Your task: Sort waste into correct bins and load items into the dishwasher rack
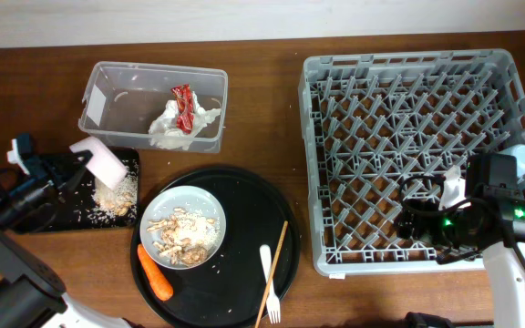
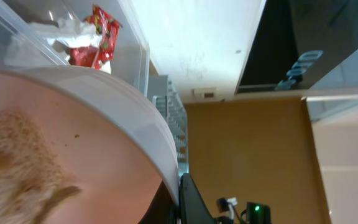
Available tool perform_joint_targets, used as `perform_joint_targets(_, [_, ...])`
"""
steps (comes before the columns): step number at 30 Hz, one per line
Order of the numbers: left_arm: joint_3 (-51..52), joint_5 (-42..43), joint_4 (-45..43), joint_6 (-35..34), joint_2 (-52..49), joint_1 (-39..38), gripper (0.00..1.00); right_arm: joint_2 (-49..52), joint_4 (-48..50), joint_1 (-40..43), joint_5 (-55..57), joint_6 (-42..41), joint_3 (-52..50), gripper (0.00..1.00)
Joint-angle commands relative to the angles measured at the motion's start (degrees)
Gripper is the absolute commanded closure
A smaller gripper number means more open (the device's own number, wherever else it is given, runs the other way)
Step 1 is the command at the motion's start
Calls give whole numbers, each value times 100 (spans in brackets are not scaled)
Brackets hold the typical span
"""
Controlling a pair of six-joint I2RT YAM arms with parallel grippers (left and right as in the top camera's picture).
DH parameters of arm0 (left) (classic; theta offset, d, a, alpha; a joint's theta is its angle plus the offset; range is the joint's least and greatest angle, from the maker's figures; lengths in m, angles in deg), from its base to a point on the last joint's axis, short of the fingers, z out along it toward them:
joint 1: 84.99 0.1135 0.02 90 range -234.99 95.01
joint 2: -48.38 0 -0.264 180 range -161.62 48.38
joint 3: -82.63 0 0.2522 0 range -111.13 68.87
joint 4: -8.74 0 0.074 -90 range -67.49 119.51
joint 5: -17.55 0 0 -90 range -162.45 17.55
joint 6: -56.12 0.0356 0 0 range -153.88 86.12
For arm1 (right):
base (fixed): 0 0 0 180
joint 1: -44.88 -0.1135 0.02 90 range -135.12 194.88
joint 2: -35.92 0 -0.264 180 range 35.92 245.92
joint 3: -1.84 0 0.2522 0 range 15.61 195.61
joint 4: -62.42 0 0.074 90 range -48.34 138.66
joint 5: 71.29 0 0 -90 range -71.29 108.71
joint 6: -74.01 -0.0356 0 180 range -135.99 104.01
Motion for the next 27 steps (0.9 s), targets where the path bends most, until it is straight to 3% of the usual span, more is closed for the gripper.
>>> perform_joint_targets(1, [22,339,48,133,-17,249,100,-50,-2,-35,-26,-37,-46,9])
perform_joint_targets(6, [22,398,-2,133,-17,269,100,-50,-2,-35,-26,-37,-46,9])
perform_joint_targets(7, [22,459,-46,-155,-24,267,99,-50,-2,-35,-26,-37,-46,9])
perform_joint_targets(8, [15,743,326,61,-15,267,100,-50,-2,-35,-26,-37,-46,9])
perform_joint_targets(9, [17,629,-79,87,-26,273,99,-50,-2,-35,-26,-37,-46,10])
perform_joint_targets(10, [26,343,-125,-422,-109,273,100,-50,-4,-35,-28,-37,-46,9])
perform_joint_targets(12, [33,463,302,-546,-111,271,100,-50,-15,-35,-28,-37,-46,9])
perform_joint_targets(13, [31,743,330,-133,-98,284,100,-50,-17,-35,-28,-39,-46,10])
perform_joint_targets(16, [33,730,476,-227,-111,284,100,-50,-15,-35,-28,-37,-46,9])
perform_joint_targets(18, [31,476,975,470,-74,205,99,-50,-4,-35,-28,-37,-46,10])
perform_joint_targets(19, [31,282,1434,1082,83,28,99,-50,-2,-35,-26,-37,-46,9])
perform_joint_targets(21, [31,-72,1919,1633,459,-302,99,-50,2,-35,-9,-37,-46,9])
perform_joint_targets(24, [31,-940,1998,1628,1165,-1366,99,-50,2,-35,-11,-37,-46,9])
perform_joint_targets(27, [37,-1727,1657,1606,1248,-3281,100,-50,0,-35,-11,-37,-46,9])
